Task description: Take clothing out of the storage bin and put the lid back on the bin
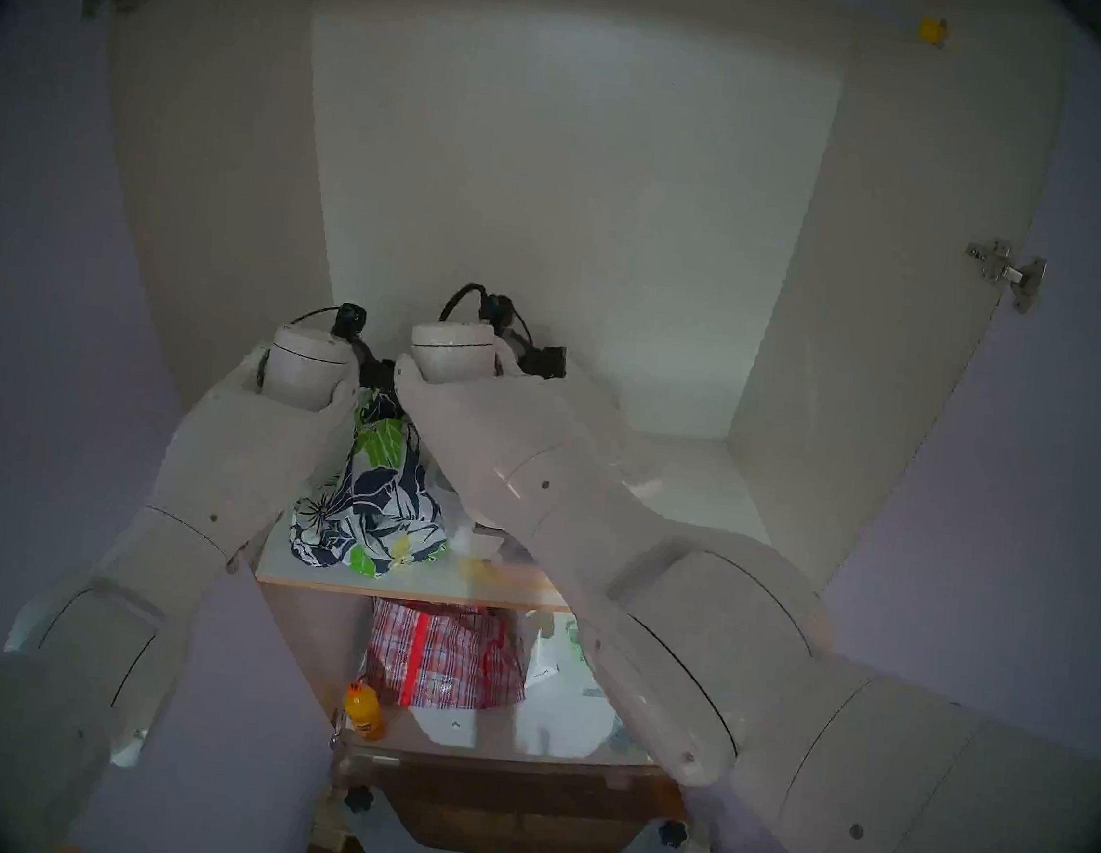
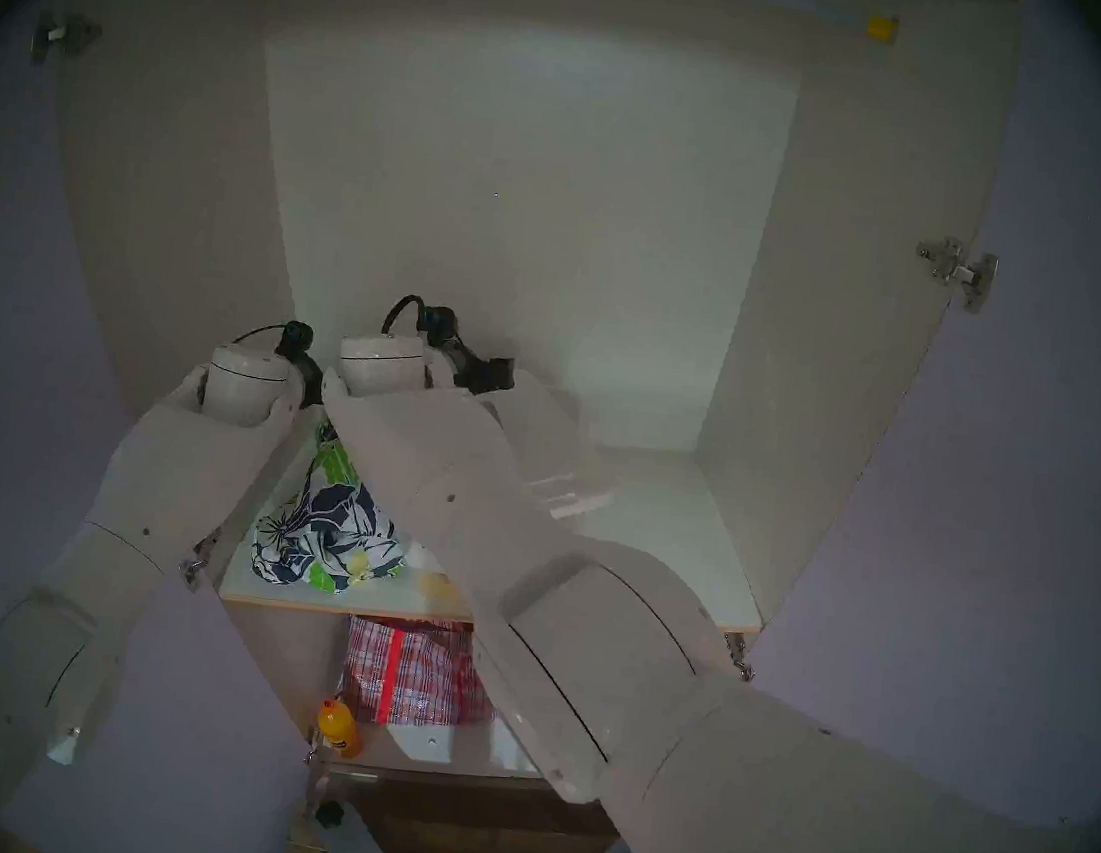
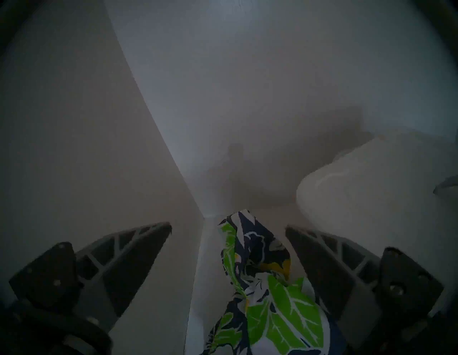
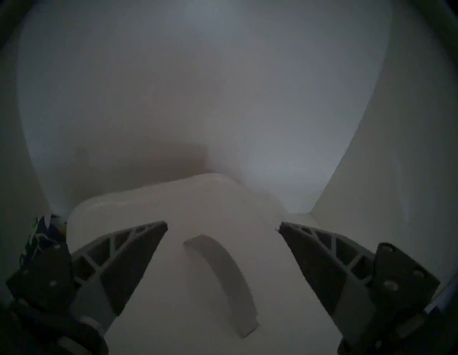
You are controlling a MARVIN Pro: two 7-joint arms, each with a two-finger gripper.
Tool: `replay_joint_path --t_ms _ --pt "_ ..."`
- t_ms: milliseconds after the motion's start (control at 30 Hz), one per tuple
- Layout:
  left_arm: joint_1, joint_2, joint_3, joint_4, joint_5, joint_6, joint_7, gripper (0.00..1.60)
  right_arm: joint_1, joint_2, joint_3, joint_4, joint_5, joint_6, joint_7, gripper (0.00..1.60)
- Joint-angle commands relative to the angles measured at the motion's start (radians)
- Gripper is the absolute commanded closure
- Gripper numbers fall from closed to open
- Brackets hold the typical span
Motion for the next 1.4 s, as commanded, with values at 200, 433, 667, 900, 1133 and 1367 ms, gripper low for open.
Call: replay_joint_path --t_ms 200,433,667,900,1133,1367 --pt "-0.030 -0.015 -0.007 -0.029 0.004 -0.001 0.033 0.00 -0.058 0.114 0.011 -0.169 0.014 0.087 0.005 0.00" --pt "-0.030 -0.015 -0.004 -0.029 0.001 -0.002 0.039 0.00 -0.047 0.221 0.012 -0.187 0.046 0.115 0.141 0.00" --pt "-0.030 -0.015 -0.004 -0.029 -0.001 -0.002 0.041 0.00 -0.064 0.360 0.017 -0.270 0.064 0.111 0.362 0.00" --pt "-0.030 -0.014 -0.003 -0.029 -0.001 -0.001 0.042 0.00 -0.085 0.442 0.011 -0.317 0.044 0.162 0.413 0.00" --pt "-0.030 -0.014 -0.003 -0.030 -0.002 -0.001 0.042 0.00 -0.112 0.461 0.016 -0.326 0.069 0.189 0.423 0.00" --pt "-0.030 -0.014 -0.003 -0.030 -0.001 -0.001 0.041 0.00 -0.145 0.483 0.021 -0.384 0.105 0.237 0.463 0.00"
